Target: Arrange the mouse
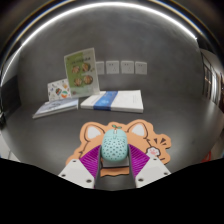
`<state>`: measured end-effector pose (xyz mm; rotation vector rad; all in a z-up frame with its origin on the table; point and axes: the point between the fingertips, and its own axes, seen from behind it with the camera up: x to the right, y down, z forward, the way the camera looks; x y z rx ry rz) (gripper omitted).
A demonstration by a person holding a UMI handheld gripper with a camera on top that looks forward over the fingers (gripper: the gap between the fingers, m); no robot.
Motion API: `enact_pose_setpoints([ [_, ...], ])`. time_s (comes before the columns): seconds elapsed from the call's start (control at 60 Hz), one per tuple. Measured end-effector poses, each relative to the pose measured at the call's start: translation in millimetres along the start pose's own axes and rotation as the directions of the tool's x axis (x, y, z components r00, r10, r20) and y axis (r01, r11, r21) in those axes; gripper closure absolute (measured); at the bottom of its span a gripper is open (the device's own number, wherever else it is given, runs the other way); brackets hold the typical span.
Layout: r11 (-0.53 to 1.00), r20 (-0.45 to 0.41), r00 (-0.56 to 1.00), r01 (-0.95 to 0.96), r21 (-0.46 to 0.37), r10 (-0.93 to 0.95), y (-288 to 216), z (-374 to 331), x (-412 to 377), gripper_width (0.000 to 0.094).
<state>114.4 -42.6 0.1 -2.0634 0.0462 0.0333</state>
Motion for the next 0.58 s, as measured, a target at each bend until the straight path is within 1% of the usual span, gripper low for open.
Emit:
enact_pose_setpoints([
  [0.017,1.000,0.000,1.000,0.005,-0.012,-0.005,4.2,3.5,1.6,0.0530],
  [0.033,1.000,0.005,1.000,0.012,-0.017,-0.012,7.3,5.5,2.6,0.0470],
  [0.05,1.000,0.011,1.000,0.014,0.010,-0.014,3.0,6.0,3.2,0.0524],
  [0.067,1.000,0.014,1.000,0.021,0.006,-0.021,3.9,8.2,2.9,0.0515],
  [0.133,0.999,0.033,0.998,0.046,-0.012,-0.046,3.9,10.3,1.9,0.0433],
  [0.183,0.997,0.062,0.996,0.065,-0.035,-0.062,6.1,10.0,1.4,0.0394],
  [0.2,0.997,0.072,0.995,0.066,-0.047,-0.062,7.5,8.1,0.6,0.0361],
  [0.217,0.996,0.081,0.995,0.068,-0.061,-0.063,7.7,7.1,1.1,0.0286],
  [0.25,0.995,0.097,0.994,0.065,-0.075,-0.058,8.6,2.8,1.2,0.0233],
  [0.283,0.995,0.102,0.993,0.062,-0.079,-0.054,7.4,-3.7,2.6,0.0122],
  [0.317,0.995,0.097,0.994,0.061,-0.077,-0.054,6.1,-11.6,5.7,0.0036],
  [0.333,0.995,0.101,0.993,0.065,-0.077,-0.057,5.8,-16.7,5.9,0.0078],
  [0.367,0.995,0.115,0.991,0.071,-0.077,-0.062,5.3,-30.3,5.7,0.0096],
  [0.5,0.996,0.179,0.983,0.060,-0.071,-0.046,13.8,-87.7,-5.1,0.0093],
  [0.583,0.998,0.220,0.975,-0.008,-0.060,0.021,22.2,-122.8,-12.7,0.0093],
])
